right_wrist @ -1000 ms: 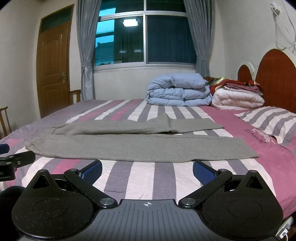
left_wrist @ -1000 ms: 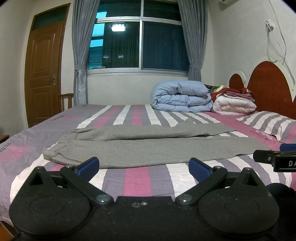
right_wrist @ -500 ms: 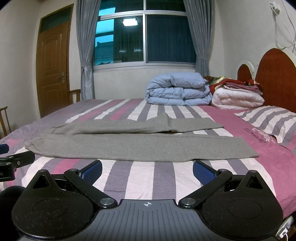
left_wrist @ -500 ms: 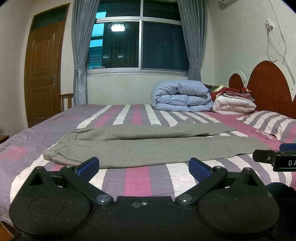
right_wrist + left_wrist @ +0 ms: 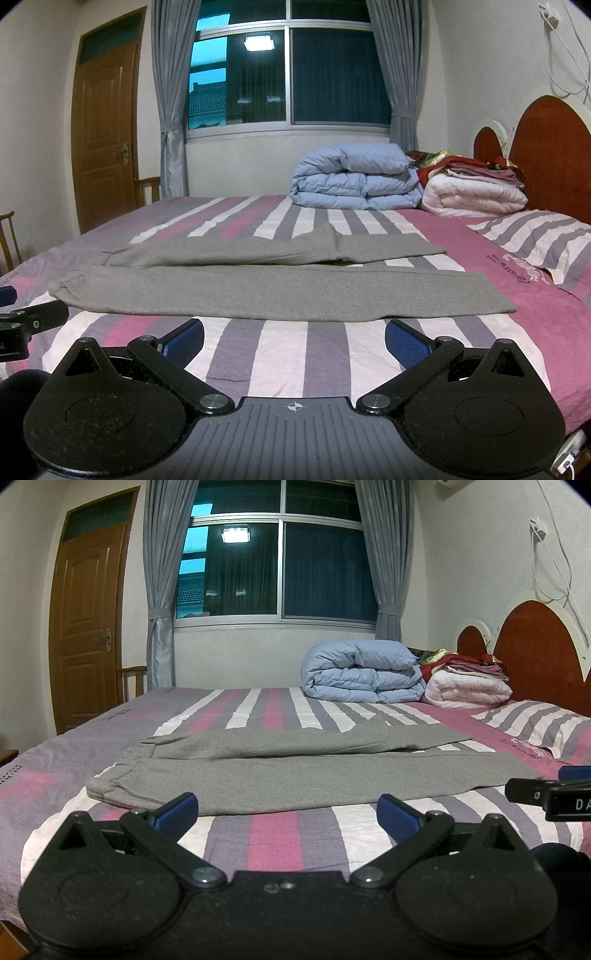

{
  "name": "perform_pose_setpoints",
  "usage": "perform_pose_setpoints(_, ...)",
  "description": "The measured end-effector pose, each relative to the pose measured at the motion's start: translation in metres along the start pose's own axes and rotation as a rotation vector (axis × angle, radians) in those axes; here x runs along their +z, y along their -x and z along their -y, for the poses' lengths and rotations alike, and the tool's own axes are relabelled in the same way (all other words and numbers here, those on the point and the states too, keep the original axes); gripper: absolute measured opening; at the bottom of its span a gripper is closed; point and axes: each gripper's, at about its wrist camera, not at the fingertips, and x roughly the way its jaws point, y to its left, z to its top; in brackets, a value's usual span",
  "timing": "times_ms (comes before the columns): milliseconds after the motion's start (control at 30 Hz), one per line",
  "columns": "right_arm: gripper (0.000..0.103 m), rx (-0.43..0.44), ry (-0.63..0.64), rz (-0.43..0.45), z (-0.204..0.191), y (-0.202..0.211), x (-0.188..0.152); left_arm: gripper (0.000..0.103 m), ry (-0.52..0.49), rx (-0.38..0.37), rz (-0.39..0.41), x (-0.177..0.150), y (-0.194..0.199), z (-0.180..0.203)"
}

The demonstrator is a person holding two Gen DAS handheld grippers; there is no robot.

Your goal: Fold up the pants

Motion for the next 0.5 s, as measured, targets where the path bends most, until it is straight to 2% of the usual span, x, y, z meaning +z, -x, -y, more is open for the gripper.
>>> perform_pose_setpoints(500,0.103,0.0,-0.001,-0.002,0.0004,0.0004,0.0007,0.097,-0.002,-0.003,0.0,0.0,-0.0001,-0.0001)
